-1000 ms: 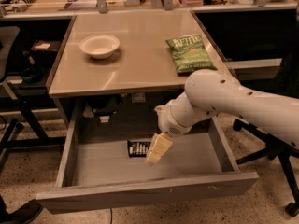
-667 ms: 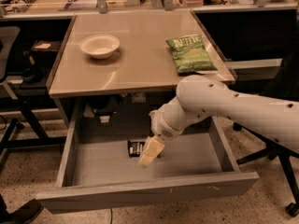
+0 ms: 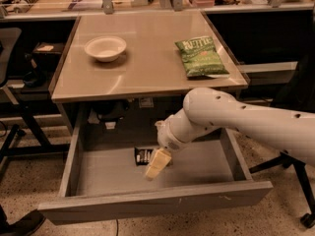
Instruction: Pick rxbar chocolate from top drawer and place on counter
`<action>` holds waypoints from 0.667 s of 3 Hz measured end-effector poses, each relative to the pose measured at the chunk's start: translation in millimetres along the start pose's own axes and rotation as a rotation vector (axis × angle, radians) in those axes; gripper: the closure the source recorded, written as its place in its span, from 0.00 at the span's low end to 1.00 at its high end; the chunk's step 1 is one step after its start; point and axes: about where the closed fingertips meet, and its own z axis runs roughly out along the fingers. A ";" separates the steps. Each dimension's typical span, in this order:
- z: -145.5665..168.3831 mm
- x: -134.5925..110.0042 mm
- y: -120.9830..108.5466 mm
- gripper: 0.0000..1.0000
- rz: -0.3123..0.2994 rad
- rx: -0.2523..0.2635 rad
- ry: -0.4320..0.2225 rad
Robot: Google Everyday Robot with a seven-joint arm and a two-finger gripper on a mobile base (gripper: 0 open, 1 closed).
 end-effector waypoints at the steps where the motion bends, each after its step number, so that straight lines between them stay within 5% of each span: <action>1: 17.3 2.3 -9.7 0.00 -0.018 0.020 -0.017; 2: 27.7 4.8 -24.0 0.00 -0.029 0.052 -0.030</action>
Offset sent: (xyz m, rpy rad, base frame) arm 0.0446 0.0063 -0.0340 0.0260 -0.1058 -0.0177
